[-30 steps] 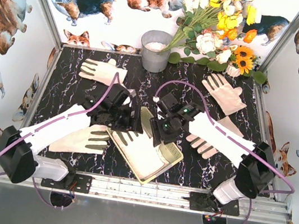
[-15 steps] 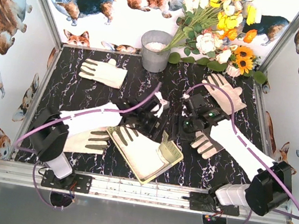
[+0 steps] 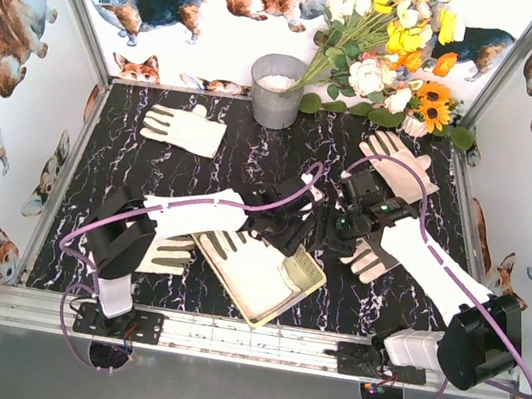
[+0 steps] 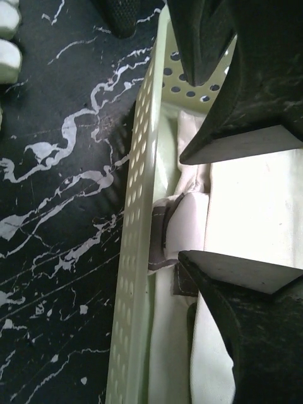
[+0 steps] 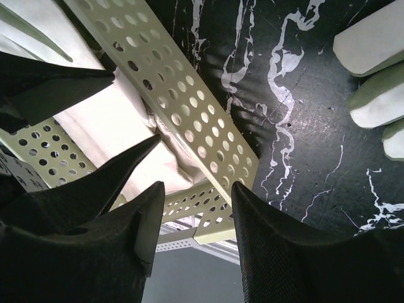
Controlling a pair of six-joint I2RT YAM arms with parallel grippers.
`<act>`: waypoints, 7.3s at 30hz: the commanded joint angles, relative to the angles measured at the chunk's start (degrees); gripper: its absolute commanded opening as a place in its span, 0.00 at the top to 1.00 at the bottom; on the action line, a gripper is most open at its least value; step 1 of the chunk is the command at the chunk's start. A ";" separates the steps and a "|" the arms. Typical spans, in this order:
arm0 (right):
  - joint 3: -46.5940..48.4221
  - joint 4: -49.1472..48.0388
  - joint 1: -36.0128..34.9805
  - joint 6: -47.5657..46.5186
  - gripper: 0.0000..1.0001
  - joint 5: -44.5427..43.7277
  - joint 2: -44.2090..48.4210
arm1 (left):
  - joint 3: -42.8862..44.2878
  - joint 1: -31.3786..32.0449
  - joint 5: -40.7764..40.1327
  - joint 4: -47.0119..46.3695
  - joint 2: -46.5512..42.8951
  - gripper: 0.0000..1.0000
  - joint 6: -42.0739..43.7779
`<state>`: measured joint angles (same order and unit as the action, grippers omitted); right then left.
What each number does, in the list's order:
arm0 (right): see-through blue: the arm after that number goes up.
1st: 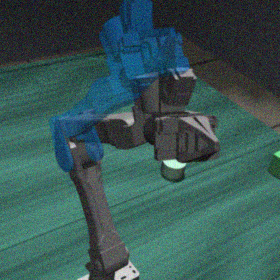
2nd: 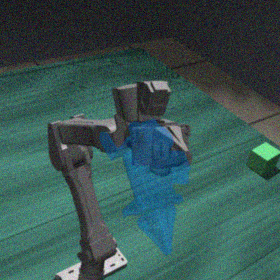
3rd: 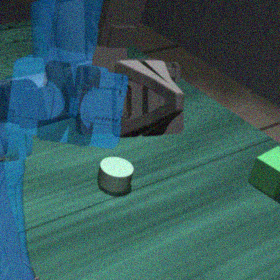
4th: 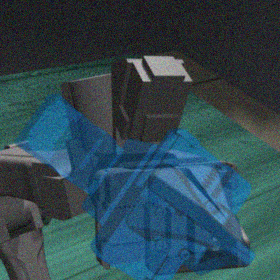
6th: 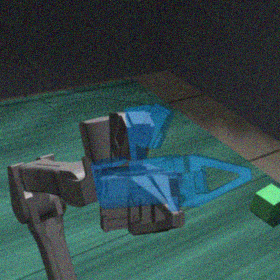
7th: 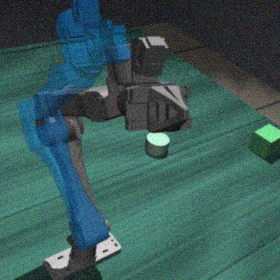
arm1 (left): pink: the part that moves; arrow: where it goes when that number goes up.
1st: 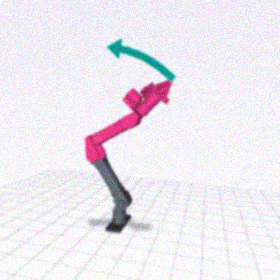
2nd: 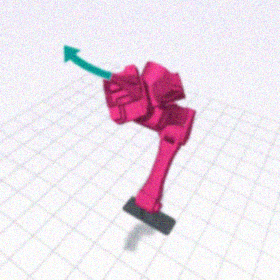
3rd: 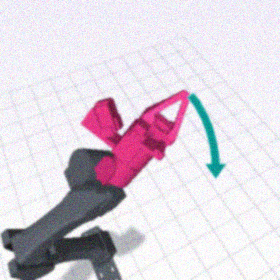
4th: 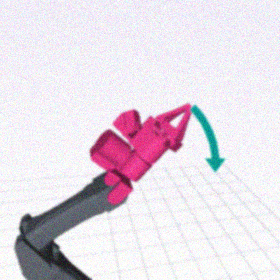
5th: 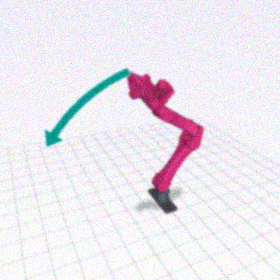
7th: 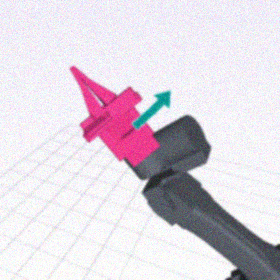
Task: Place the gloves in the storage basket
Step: Adjust the glove in the bin, then pick up the glove from the center of the board.
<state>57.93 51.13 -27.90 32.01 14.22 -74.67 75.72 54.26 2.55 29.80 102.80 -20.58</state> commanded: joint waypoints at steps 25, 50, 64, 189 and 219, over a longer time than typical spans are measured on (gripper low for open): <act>-1.30 -5.85 0.57 0.15 0.53 5.07 -0.30 | 2.36 5.69 -8.21 2.42 4.46 0.73 -6.26; -4.22 -6.49 0.74 1.30 0.53 5.90 0.76 | 2.19 5.99 -13.44 3.05 0.63 1.00 -9.04; -4.76 -7.11 0.74 2.32 0.53 5.97 0.75 | 2.18 5.83 -14.68 1.57 0.57 1.00 -8.55; -0.39 -19.53 36.71 25.38 1.00 3.45 -3.68 | -2.21 -25.06 -10.48 -4.06 -22.79 0.09 -3.35; 6.38 -23.51 31.57 56.89 1.00 10.29 8.87 | 22.99 -10.26 15.44 -16.97 2.64 0.00 14.02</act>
<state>59.13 27.51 4.16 88.03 21.78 -69.32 90.21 43.53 14.55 9.43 103.63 -17.78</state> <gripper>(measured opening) 0.067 0.995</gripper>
